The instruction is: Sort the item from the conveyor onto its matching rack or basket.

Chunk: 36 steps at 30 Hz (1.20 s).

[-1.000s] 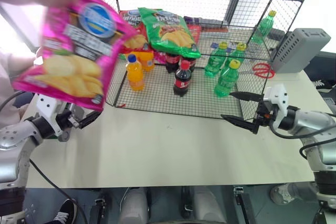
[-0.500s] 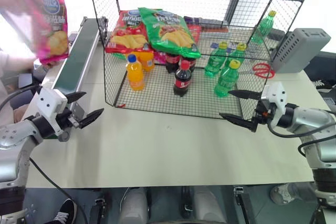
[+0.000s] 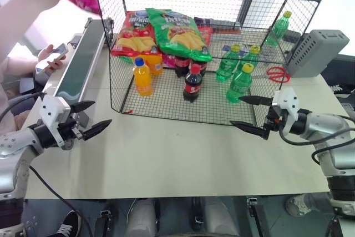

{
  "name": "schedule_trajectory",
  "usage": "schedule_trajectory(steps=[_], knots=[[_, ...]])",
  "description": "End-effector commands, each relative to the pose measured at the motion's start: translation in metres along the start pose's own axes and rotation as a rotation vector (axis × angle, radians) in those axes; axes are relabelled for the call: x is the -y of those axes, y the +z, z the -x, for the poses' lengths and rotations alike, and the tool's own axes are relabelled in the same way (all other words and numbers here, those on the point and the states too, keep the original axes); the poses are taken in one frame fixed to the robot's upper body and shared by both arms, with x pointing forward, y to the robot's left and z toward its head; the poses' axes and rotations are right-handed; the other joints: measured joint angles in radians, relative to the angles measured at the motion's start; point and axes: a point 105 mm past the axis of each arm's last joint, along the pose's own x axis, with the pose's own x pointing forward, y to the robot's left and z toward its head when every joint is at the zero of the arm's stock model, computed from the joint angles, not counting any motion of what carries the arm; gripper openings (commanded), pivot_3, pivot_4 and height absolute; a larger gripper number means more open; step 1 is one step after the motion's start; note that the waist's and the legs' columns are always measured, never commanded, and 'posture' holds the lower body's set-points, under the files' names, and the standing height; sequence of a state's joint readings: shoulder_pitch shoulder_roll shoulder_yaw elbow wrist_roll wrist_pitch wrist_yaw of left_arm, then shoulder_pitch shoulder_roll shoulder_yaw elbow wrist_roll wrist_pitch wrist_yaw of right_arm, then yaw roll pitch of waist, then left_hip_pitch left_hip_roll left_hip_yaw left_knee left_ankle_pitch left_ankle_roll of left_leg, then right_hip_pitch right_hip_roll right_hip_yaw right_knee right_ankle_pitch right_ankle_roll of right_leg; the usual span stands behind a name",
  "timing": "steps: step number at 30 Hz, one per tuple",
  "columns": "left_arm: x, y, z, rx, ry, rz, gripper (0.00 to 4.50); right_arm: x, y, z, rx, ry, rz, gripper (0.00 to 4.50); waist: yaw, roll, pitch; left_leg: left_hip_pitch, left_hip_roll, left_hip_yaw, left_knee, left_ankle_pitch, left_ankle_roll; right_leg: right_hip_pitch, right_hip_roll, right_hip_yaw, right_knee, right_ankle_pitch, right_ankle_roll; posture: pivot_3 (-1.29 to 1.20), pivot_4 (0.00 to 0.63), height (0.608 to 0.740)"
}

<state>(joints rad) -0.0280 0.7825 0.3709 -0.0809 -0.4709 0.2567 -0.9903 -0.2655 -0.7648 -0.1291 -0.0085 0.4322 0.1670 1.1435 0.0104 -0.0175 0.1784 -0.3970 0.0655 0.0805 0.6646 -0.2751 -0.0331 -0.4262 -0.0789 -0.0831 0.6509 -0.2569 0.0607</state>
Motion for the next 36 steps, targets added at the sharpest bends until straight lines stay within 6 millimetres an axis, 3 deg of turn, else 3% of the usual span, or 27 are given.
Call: schedule_trajectory(steps=[1, 11, 29, 36], knots=[[-0.003, 0.011, 0.006, 0.032, 0.023, -0.037, 4.50, 0.003, 0.009, -0.001, 0.028, 0.001, 0.038, 4.39, 0.000, 0.000, 0.000, 0.000, 0.000, 0.000, 0.000, 0.000, 0.000, 0.000, 0.000, 0.000, 0.000, 0.000, 0.000, 0.00, 0.150, 0.740], [0.005, 0.011, 0.010, 0.040, -0.022, -0.024, 4.50, 0.002, 0.009, -0.002, 0.033, 0.006, 0.034, 4.39, 0.000, 0.000, 0.000, 0.000, 0.000, 0.000, 0.000, 0.000, 0.000, 0.000, 0.000, 0.000, 0.000, 0.000, 0.000, 0.00, 0.150, 0.740], [-0.001, 0.006, 0.017, 0.005, 0.048, -0.063, 4.50, -0.001, 0.009, -0.009, 0.032, 0.036, 0.042, 4.39, -0.001, 0.000, 0.000, 0.000, 0.000, 0.000, 0.000, 0.000, 0.000, 0.000, 0.000, 0.000, 0.000, 0.000, 0.000, 0.00, 0.150, 0.740], [-0.011, 0.006, 0.027, -0.002, 0.148, -0.163, 4.50, -0.012, 0.019, -0.024, 0.097, 0.084, 0.002, 4.39, -0.001, 0.000, 0.000, 0.000, 0.000, 0.000, 0.000, 0.000, 0.000, 0.000, 0.000, 0.000, 0.000, 0.000, 0.000, 0.00, 0.150, 0.740]])
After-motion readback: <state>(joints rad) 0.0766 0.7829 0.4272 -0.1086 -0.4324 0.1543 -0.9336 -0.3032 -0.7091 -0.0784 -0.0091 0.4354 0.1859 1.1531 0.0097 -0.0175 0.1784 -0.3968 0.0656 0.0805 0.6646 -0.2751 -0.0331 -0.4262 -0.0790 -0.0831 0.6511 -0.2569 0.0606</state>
